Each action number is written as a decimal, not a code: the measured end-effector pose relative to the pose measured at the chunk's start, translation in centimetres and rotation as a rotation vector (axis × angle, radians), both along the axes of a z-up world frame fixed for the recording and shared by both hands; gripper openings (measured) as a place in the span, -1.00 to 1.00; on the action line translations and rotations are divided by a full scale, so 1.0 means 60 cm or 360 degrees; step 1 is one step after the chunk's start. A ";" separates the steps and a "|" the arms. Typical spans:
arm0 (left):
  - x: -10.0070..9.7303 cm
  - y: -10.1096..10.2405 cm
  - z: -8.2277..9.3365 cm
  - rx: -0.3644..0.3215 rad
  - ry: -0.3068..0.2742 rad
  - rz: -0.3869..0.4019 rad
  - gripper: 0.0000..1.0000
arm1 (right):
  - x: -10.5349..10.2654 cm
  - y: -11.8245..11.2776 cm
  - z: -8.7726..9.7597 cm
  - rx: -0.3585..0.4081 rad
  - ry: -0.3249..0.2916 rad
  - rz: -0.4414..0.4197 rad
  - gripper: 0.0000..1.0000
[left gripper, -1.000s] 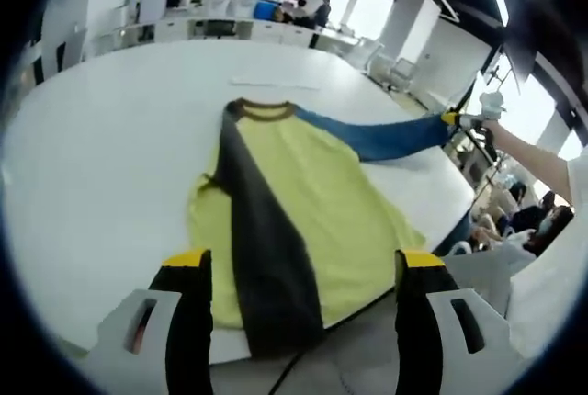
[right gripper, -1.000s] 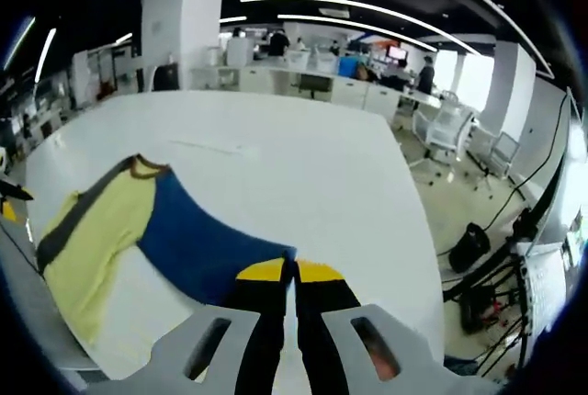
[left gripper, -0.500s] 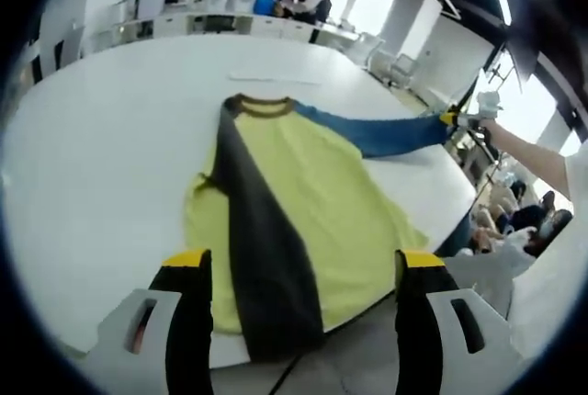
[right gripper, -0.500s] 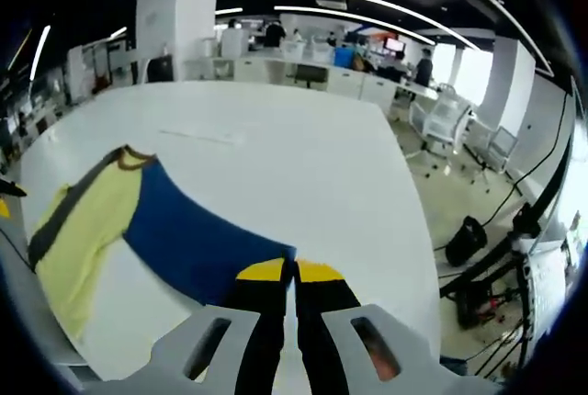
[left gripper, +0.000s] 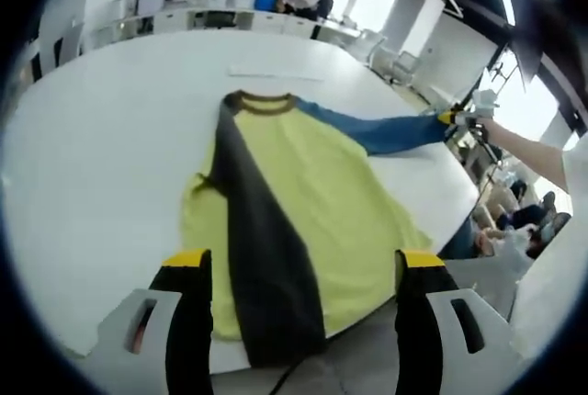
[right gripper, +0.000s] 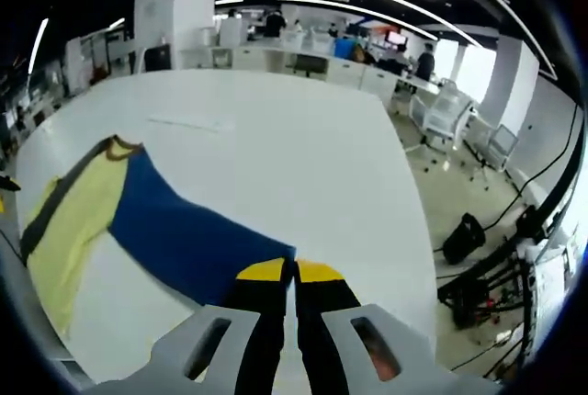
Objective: Fold the garment on the visible template until the final outline fits inside the template.
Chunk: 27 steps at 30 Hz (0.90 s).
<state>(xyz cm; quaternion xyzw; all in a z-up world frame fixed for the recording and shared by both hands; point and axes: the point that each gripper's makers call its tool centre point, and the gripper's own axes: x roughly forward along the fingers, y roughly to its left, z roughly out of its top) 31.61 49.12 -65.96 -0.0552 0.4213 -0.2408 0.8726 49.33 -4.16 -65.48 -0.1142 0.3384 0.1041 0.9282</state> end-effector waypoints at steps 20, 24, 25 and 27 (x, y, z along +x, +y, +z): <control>0.005 -0.006 -0.016 0.0009 0.0046 -0.0002 0.56 | -0.028 -0.028 -0.094 -0.0024 0.0243 -0.0103 -0.93; 0.005 -0.005 -0.019 0.0015 0.0054 0.0002 0.56 | -0.028 -0.031 -0.110 -0.0029 0.0278 -0.0111 -0.93; 0.004 -0.004 -0.020 0.0017 0.0057 0.0003 0.56 | -0.027 -0.032 -0.115 -0.0031 0.0289 -0.0113 -0.93; 0.004 -0.004 -0.021 0.0021 0.0061 0.0004 0.56 | -0.026 -0.033 -0.122 -0.0039 0.0307 -0.0110 -0.93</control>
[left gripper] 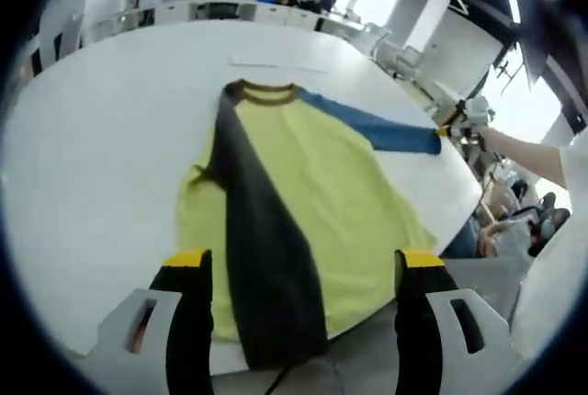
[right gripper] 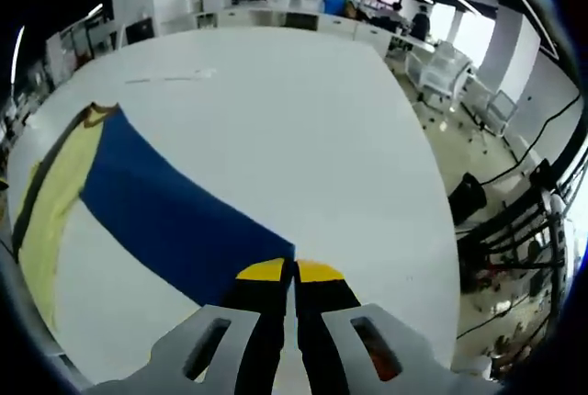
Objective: Fold the garment on the visible template until the final outline fits inside the template.
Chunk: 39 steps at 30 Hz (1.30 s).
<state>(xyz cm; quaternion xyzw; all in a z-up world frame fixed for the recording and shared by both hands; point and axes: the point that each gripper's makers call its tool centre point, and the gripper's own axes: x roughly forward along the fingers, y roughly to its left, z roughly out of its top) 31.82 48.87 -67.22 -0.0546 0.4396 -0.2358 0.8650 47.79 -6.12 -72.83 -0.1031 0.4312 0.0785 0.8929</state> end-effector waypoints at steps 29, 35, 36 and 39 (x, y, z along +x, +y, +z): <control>0.003 -0.004 -0.012 0.0028 0.0040 0.0005 0.56 | 0.003 -0.014 -0.047 -0.0008 0.0090 -0.0023 -0.94; 0.003 -0.007 -0.014 0.0027 0.0046 0.0002 0.56 | 0.005 -0.016 -0.047 -0.0008 0.0087 -0.0021 -0.94; 0.003 -0.008 -0.014 0.0026 0.0046 0.0001 0.56 | 0.005 -0.016 -0.047 -0.0009 0.0086 -0.0021 -0.94; 0.004 -0.009 -0.014 0.0024 0.0044 -0.0003 0.56 | 0.005 -0.016 -0.047 -0.0012 0.0083 -0.0022 -0.93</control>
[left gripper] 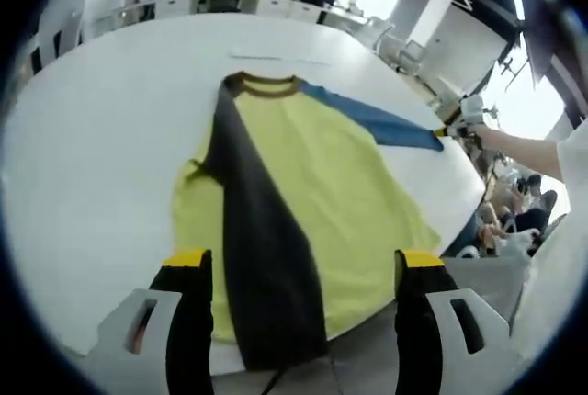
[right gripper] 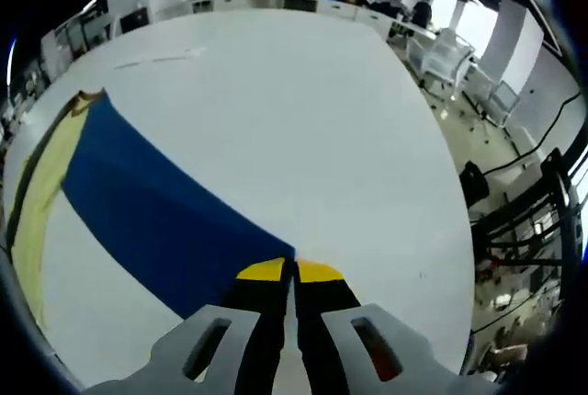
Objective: Fold the garment on the visible template until the final outline fits inside the template.
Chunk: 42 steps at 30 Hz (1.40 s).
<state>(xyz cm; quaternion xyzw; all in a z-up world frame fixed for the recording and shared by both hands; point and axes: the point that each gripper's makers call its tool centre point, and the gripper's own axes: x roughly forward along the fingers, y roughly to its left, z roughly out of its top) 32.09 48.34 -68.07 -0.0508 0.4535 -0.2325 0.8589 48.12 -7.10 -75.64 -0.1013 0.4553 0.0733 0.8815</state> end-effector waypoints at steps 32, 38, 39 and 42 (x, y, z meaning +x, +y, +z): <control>-0.004 -0.007 0.012 -0.0034 -0.0034 -0.0042 0.56 | -0.025 0.013 0.046 -0.0012 -0.0121 -0.0038 -0.79; -0.008 -0.005 0.015 -0.0040 -0.0040 -0.0050 0.56 | -0.028 0.035 0.058 -0.0004 -0.0151 0.0004 -0.72; -0.008 -0.004 0.016 -0.0040 -0.0042 -0.0051 0.56 | -0.029 0.039 0.060 0.0003 -0.0155 0.0007 -0.71; -0.008 -0.001 0.017 -0.0044 -0.0049 -0.0052 0.56 | -0.031 0.052 0.067 0.0024 -0.0172 0.0019 -0.68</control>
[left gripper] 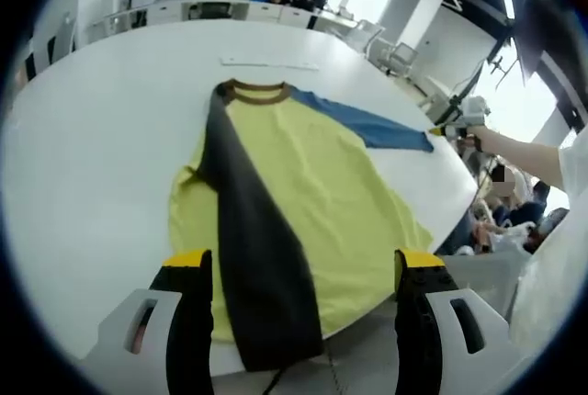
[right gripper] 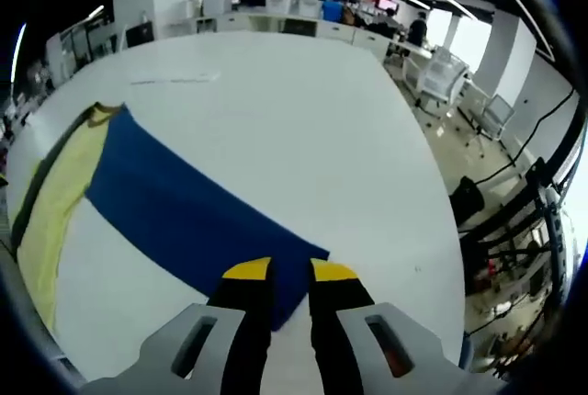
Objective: Fold the garment on the visible template until the final outline fits inside the template.
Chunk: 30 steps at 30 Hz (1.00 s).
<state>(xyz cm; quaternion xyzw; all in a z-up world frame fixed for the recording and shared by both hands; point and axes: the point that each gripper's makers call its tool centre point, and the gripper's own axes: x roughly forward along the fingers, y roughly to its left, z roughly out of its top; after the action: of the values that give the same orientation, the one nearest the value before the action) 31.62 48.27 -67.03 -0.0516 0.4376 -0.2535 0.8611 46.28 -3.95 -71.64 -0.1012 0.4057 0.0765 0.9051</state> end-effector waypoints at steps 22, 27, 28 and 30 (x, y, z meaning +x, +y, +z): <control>-0.017 0.010 0.016 -0.0015 -0.0043 -0.0052 0.56 | -0.050 0.129 0.080 0.0192 -0.0159 0.0137 -0.39; -0.026 0.015 0.021 -0.0016 -0.0052 -0.0062 0.56 | -0.063 0.161 0.105 0.0225 -0.0209 0.0178 -0.33; -0.027 0.015 0.022 -0.0016 -0.0054 -0.0063 0.56 | -0.064 0.165 0.109 0.0231 -0.0214 0.0184 -0.31; -0.030 0.017 0.026 -0.0017 -0.0060 -0.0065 0.55 | -0.070 0.176 0.118 0.0244 -0.0230 0.0197 -0.27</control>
<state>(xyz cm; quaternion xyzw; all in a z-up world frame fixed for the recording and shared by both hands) 29.81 49.32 -65.46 -0.0426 0.4208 -0.2743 0.8636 42.10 6.63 -64.58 -0.0619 0.3253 0.1555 0.9307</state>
